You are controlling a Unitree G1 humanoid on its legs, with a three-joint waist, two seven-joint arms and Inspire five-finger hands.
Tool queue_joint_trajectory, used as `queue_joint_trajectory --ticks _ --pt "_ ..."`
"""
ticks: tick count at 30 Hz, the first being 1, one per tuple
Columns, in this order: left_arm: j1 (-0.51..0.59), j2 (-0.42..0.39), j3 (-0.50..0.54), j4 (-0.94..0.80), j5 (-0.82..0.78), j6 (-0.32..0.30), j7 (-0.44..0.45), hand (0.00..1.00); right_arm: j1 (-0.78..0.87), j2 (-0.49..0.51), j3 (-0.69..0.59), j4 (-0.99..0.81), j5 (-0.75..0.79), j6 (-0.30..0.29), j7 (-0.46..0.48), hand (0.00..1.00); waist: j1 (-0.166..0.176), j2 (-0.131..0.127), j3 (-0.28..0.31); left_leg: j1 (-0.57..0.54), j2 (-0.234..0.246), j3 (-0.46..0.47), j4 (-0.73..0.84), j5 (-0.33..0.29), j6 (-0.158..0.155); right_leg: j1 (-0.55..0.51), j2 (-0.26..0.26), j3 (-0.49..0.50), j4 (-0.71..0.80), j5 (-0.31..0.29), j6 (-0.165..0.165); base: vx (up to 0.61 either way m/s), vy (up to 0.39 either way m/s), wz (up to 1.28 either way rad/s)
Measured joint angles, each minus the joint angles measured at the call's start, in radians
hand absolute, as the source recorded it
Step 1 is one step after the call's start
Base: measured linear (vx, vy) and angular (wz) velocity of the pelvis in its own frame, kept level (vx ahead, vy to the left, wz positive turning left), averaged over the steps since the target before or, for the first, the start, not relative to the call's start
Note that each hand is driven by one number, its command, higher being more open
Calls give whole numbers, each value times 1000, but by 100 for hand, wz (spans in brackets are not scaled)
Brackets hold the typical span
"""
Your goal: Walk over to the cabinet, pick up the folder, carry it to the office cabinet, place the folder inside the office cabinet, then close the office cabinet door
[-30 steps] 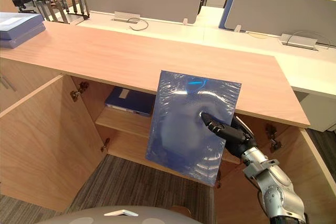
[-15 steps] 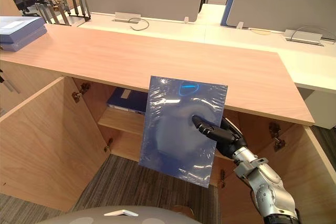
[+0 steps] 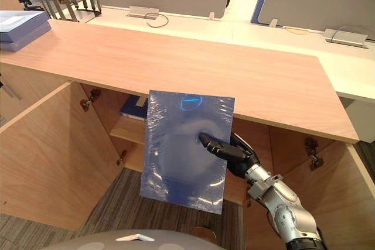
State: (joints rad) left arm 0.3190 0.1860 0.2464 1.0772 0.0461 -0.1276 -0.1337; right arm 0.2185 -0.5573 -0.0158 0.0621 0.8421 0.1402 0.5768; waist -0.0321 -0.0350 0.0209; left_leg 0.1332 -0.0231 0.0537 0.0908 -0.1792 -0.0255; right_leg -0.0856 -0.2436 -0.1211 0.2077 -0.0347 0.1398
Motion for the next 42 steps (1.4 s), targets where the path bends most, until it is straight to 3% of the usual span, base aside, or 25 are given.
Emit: queue_joint_trajectory --ticks 22,34,42 --pt "-8 11 -69 0 -38 -1 0 100 -61 -85 117 -30 11 0 1 0 6 13 -1 -3 25 25 -8 -6 -9 30 36 5 -105 51 -1 4 0 -3" --pt "-10 19 -98 1 -45 -1 0 100 -112 -246 368 -33 29 13 39 0 28 11 -1 -2 34 32 -4 -6 -9 31 47 15 -108 59 -4 -3 -2 -1" --pt "-13 21 -114 2 -45 -2 0 100 -198 -336 442 -63 25 8 44 0 38 5 -3 0 34 32 -3 -6 -9 34 47 14 -108 59 -4 0 0 0"
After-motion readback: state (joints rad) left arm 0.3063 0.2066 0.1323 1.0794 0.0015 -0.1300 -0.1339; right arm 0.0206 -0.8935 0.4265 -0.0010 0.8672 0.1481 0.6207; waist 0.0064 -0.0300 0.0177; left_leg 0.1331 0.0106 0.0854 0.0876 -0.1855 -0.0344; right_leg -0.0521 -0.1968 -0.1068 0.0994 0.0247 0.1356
